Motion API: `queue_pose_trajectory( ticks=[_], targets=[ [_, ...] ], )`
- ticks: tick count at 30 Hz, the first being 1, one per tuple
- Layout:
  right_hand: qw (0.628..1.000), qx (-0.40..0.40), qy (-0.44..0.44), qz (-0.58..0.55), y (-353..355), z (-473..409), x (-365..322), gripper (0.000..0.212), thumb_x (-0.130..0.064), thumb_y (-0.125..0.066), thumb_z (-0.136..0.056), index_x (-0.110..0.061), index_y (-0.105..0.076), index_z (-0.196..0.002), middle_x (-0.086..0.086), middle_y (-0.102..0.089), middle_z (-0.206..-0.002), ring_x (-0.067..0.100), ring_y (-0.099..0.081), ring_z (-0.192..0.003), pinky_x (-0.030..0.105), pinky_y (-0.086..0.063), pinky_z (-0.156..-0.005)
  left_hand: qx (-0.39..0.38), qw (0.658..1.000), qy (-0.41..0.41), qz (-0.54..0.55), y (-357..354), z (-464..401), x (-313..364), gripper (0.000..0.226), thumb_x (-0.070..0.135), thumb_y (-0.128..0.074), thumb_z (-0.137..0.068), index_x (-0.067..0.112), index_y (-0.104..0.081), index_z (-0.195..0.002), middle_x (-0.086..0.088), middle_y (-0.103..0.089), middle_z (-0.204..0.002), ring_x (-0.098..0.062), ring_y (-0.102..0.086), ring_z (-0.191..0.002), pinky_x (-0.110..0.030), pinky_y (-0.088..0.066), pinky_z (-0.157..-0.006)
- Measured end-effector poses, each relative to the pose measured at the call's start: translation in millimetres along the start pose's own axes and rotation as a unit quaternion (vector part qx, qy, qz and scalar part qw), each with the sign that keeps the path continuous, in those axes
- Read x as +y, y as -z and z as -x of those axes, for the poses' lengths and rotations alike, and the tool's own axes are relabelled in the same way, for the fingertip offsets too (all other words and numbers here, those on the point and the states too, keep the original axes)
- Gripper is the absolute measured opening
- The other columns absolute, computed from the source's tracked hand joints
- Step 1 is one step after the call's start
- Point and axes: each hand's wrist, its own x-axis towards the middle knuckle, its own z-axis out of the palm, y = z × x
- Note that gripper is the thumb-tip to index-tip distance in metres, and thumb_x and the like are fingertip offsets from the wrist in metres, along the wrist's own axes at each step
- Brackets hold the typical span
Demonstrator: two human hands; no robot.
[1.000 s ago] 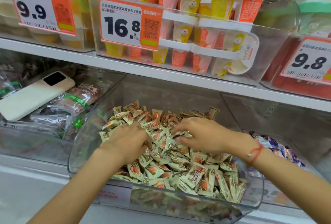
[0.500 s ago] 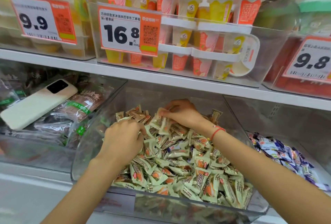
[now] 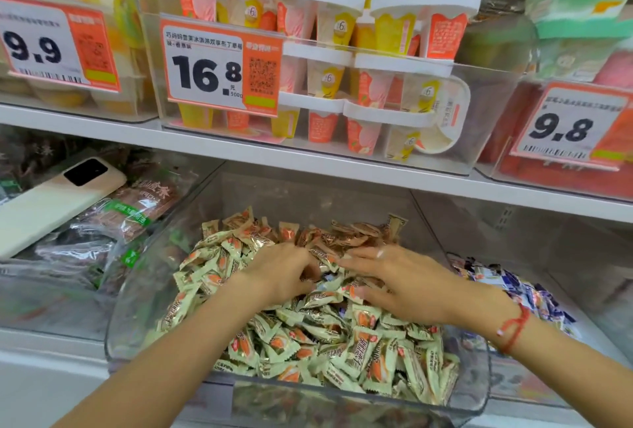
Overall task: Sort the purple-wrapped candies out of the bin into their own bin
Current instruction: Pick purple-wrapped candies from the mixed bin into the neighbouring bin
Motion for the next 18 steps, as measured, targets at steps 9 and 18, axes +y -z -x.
queue_pose_trajectory(
  ticks=[9,18],
  targets=[
    [0.999,-0.046,0.013,0.010,-0.3,6.5,-9.3,0.039,-0.051,-0.051,-0.092,-0.030,-0.049,-0.125,-0.004,-0.053,-0.128,0.020,-0.043,-0.120,0.037,-0.040,-0.096,0.019,0.986,-0.029,-0.164,-8.8,-12.6,-6.6,0.042,0.057,-0.061,-0.080,0.033,-0.057,-0.115,0.009,-0.049,-0.134,-0.017,-0.043,-0.124,-0.033,-0.033,-0.103],
    [1.000,-0.001,-0.005,-0.010,9.7,4.5,-10.7,0.043,-0.053,-0.039,-0.097,-0.023,-0.068,-0.088,0.003,-0.069,-0.091,0.020,-0.057,-0.093,0.033,-0.030,-0.093,0.067,0.963,0.051,-0.257,7.2,-5.3,-21.3,0.035,0.051,-0.055,-0.089,0.024,-0.065,-0.109,0.004,-0.066,-0.110,-0.018,-0.056,-0.107,-0.032,-0.038,-0.096]
  ],
)
